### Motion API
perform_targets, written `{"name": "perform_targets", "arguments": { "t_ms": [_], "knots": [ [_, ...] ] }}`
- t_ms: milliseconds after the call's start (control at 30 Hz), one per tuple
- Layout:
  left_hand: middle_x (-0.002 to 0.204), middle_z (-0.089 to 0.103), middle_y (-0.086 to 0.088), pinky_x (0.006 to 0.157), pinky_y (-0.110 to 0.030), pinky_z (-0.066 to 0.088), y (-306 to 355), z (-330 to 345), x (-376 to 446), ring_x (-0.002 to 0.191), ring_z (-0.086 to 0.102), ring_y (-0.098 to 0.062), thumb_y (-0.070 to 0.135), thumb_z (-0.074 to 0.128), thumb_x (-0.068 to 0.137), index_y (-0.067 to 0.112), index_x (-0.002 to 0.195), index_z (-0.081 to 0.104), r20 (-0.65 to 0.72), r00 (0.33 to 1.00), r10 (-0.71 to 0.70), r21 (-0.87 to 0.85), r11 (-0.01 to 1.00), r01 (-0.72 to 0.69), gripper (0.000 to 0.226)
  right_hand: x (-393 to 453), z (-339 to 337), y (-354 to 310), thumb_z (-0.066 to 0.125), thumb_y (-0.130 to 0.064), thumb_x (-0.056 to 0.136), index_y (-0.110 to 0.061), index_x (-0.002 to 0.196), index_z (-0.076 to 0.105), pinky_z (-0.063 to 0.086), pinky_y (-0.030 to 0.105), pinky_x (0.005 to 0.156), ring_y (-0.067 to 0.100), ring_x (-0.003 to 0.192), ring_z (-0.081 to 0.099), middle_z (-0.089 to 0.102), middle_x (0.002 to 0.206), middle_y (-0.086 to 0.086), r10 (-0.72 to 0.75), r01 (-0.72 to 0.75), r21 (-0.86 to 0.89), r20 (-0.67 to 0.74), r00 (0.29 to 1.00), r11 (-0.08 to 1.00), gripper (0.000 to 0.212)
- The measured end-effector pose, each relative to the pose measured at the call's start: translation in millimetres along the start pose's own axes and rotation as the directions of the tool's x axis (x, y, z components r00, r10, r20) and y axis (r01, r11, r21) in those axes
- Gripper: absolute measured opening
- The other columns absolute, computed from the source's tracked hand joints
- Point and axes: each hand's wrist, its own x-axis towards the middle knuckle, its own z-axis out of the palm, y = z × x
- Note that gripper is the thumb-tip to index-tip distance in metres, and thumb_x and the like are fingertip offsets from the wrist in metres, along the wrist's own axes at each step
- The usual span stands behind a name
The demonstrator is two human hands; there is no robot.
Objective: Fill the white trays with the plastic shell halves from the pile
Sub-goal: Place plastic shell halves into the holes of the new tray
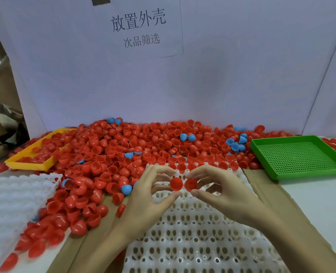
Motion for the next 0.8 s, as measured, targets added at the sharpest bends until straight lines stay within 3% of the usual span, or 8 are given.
{"name": "perform_targets", "arguments": {
  "t_ms": [233, 433, 533, 633, 733, 800],
  "knots": [
    [0.12, 0.069, 0.005, 0.097, -0.03, 0.057, 4, -4, -2, 0.119, 0.067, -0.021, 0.018, 0.079, 0.094, 0.03, 0.119, 0.065, 0.008, 1.0, -0.01, 0.02, 1.0, 0.009, 0.031, 0, 4, 2, 0.079, -0.023, 0.093, -0.04, 0.116, 0.07, 0.061, 0.033, 0.086, 0.008, 0.107, 0.069, 0.07, 0.119, -0.021, -0.041, 0.04, -0.013, -0.034, 0.999, 0.999, 0.03],
    [0.111, 0.073, 0.016, 0.087, -0.019, 0.057, 3, -4, -2, 0.11, 0.071, -0.011, 0.021, 0.074, 0.096, 0.027, 0.103, 0.077, -0.07, 0.997, 0.016, 0.139, 0.99, -0.006, 0.01, 0, 13, -2, 0.085, -0.032, 0.086, -0.036, 0.11, 0.069, 0.061, 0.031, 0.079, 0.012, 0.097, 0.072, 0.073, 0.107, -0.015, -0.061, 0.065, 0.036, -0.107, 0.992, 0.997, 0.029],
    [0.112, 0.075, 0.017, 0.085, -0.022, 0.059, 2, -6, -2, 0.106, 0.073, -0.01, 0.031, 0.076, 0.093, 0.025, 0.106, 0.081, -0.041, 0.996, -0.073, 0.049, 0.996, 0.075, 0.015, -1, 26, -3, 0.087, -0.025, 0.085, -0.034, 0.108, 0.067, 0.06, 0.03, 0.078, 0.015, 0.097, 0.07, 0.071, 0.102, -0.012, -0.083, 0.085, 0.013, -0.087, 0.993, 0.996, 0.032],
    [0.117, 0.076, 0.013, 0.087, -0.026, 0.061, -1, -8, -1, 0.109, 0.074, -0.011, 0.019, 0.081, 0.091, 0.024, 0.106, 0.082, 0.008, 0.993, -0.116, -0.008, 0.993, 0.116, 0.016, -2, 34, -2, 0.084, -0.018, 0.088, -0.036, 0.117, 0.066, 0.059, 0.027, 0.081, 0.011, 0.106, 0.066, 0.066, 0.11, -0.017, -0.116, 0.114, -0.05, -0.04, 0.992, 0.992, 0.038],
    [0.115, 0.076, 0.015, 0.082, -0.025, 0.062, -8, -15, 4, 0.103, 0.075, -0.008, 0.013, 0.082, 0.089, 0.026, 0.1, 0.083, -0.092, 0.987, -0.133, -0.001, 0.991, 0.134, 0.017, -3, 33, -1, 0.076, -0.021, 0.095, -0.038, 0.127, 0.062, 0.058, 0.024, 0.088, 0.004, 0.113, 0.064, 0.065, 0.117, -0.02, -0.105, 0.103, -0.069, -0.033, 0.994, 0.992, 0.039],
    [0.113, 0.074, 0.017, 0.082, -0.017, 0.059, -18, -26, 10, 0.102, 0.072, -0.002, 0.01, 0.08, 0.089, 0.026, 0.1, 0.082, -0.197, 0.977, -0.082, 0.172, 0.978, 0.117, 0.019, -3, 30, 0, 0.069, -0.023, 0.1, -0.039, 0.128, 0.061, 0.057, 0.023, 0.09, 0.0, 0.114, 0.064, 0.065, 0.117, -0.021, -0.086, 0.081, -0.087, -0.058, 0.995, 0.993, 0.033]
  ]
}}
